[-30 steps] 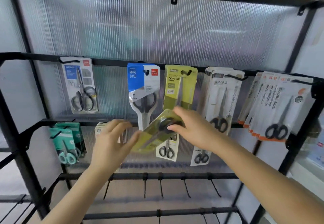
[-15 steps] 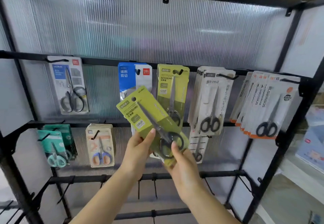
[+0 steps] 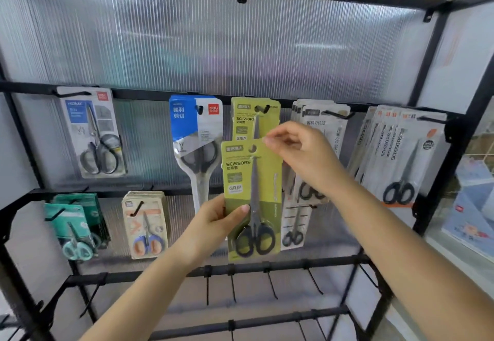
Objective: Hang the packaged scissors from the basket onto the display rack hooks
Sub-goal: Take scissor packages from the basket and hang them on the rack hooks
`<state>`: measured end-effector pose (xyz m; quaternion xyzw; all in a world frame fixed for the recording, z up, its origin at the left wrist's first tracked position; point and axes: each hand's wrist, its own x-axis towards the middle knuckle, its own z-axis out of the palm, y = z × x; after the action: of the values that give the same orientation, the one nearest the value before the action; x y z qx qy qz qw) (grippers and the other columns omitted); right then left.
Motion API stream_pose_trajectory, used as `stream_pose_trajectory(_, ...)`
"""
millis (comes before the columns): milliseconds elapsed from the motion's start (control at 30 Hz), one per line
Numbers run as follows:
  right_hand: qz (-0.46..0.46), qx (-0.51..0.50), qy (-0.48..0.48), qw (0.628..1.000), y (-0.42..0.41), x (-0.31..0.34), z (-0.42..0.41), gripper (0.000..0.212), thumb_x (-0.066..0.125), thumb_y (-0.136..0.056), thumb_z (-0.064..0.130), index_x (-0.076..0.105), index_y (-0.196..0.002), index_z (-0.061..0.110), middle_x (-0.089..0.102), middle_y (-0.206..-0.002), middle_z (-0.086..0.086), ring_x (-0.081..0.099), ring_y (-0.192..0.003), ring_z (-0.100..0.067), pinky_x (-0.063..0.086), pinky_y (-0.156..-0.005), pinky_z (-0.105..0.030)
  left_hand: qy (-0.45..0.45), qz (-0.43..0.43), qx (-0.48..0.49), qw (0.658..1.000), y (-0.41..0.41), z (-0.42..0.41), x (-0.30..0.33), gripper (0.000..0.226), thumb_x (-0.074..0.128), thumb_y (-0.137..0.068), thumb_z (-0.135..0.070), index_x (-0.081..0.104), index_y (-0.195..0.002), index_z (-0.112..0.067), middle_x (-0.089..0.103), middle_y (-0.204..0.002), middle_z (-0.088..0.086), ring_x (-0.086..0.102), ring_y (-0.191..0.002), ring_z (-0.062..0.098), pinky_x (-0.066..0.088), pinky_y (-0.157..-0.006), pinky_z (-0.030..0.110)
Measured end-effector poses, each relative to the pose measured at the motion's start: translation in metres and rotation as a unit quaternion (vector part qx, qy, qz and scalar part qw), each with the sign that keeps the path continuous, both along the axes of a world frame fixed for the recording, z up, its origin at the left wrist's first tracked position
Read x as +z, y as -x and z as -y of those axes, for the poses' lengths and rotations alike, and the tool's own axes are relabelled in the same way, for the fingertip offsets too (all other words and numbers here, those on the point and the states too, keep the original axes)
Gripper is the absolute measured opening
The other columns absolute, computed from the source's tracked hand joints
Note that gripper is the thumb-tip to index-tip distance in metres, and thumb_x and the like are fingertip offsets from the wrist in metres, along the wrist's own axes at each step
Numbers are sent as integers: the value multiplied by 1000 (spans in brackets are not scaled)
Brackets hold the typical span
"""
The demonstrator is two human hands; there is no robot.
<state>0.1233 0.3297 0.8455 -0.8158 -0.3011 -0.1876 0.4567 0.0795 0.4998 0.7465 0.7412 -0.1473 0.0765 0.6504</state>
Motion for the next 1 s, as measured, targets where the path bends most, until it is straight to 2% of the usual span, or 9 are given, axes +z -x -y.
stream_pose_trajectory(100, 29, -1, 1, 1000, -5, 8, 2, 2, 61, -89, 24, 63, -90, 22, 62, -82, 15, 57, -73, 6, 44, -65, -7, 0, 1, -2, 1000, -2, 4, 10, 17, 52, -93, -15, 62, -106, -19, 73, -92, -10, 67, -85, 5, 52, -73, 20)
stream_pose_trajectory(167, 45, -9, -20, 999, -8, 15, 3, 6, 61, -90, 23, 60, -86, 26, 62, -79, 15, 55, -67, 9, 44, -60, -8, 13, -5, 2, 1000, -3, 6, 16, 15, 54, -92, -12, 62, -104, -15, 71, -84, -9, 65, -79, 5, 53, -71, 23)
stream_pose_trajectory(267, 64, -29, -53, 996, -12, 29, 6, 9, 61, -91, 21, 59, -85, 27, 60, -77, 16, 54, -63, 12, 45, -59, -11, 27, -22, 8, 999, -4, 7, 21, 19, 57, -90, -15, 63, -104, -4, 63, -91, 13, 60, -85, 23, 50, -85, 50)
stream_pose_trajectory(300, 66, -32, -56, 996, -13, 34, 6, 10, 60, -91, 20, 59, -84, 27, 59, -75, 15, 53, -61, 11, 45, -60, -13, 31, -31, 10, 999, -4, 8, 23, 23, 57, -90, -18, 63, -105, -2, 60, -93, 17, 58, -87, 26, 47, -90, 54)
stream_pose_trajectory(567, 55, -56, -63, 995, -29, 46, 6, 8, 61, -91, 22, 62, -84, 18, 61, -74, 8, 56, -66, -3, 49, -67, -25, 30, -40, 32, 998, -10, 10, 31, 38, 54, -93, -26, 54, -101, 11, 56, -89, 16, 56, -82, 27, 48, -90, 54)
stream_pose_trajectory(733, 36, -71, -59, 995, -39, 36, 2, 10, 63, -90, 24, 60, -80, 23, 62, -74, 8, 55, -65, -3, 51, -69, -29, 12, -52, 40, 998, -14, 10, 23, 22, 50, -95, -23, 58, -81, -8, 56, -86, 16, 57, -79, 27, 52, -84, 48)
stream_pose_trajectory(867, 47, -115, -42, 991, -56, 32, -5, 8, 63, -89, 27, 62, -86, 20, 67, -83, -4, 58, -67, -11, 55, -71, -37, 17, -66, 86, 994, -27, 6, 17, 23, 47, -98, -19, 58, -85, -4, 59, -89, 22, 60, -81, 30, 55, -79, 35)
stream_pose_trajectory(933, 64, -134, -29, 988, -64, 31, -9, 11, 62, -90, 28, 63, -88, 17, 65, -80, -2, 60, -70, -14, 55, -70, -35, -4, -69, 120, 990, -37, 3, 12, 25, 44, -99, -18, 61, -88, -3, 63, -96, 29, 62, -90, 41, 53, -86, 43)
stream_pose_trajectory(1000, 93, -152, -6, 984, -71, 31, -13, 16, 61, -91, 28, 65, -90, 12, 57, -71, 6, 53, -64, -6, 47, -63, -24, -47, -62, 145, 986, -44, 0, 7, 23, 44, -99, -18, 62, -88, -7, 64, -98, 28, 60, -96, 44, 49, -90, 54)
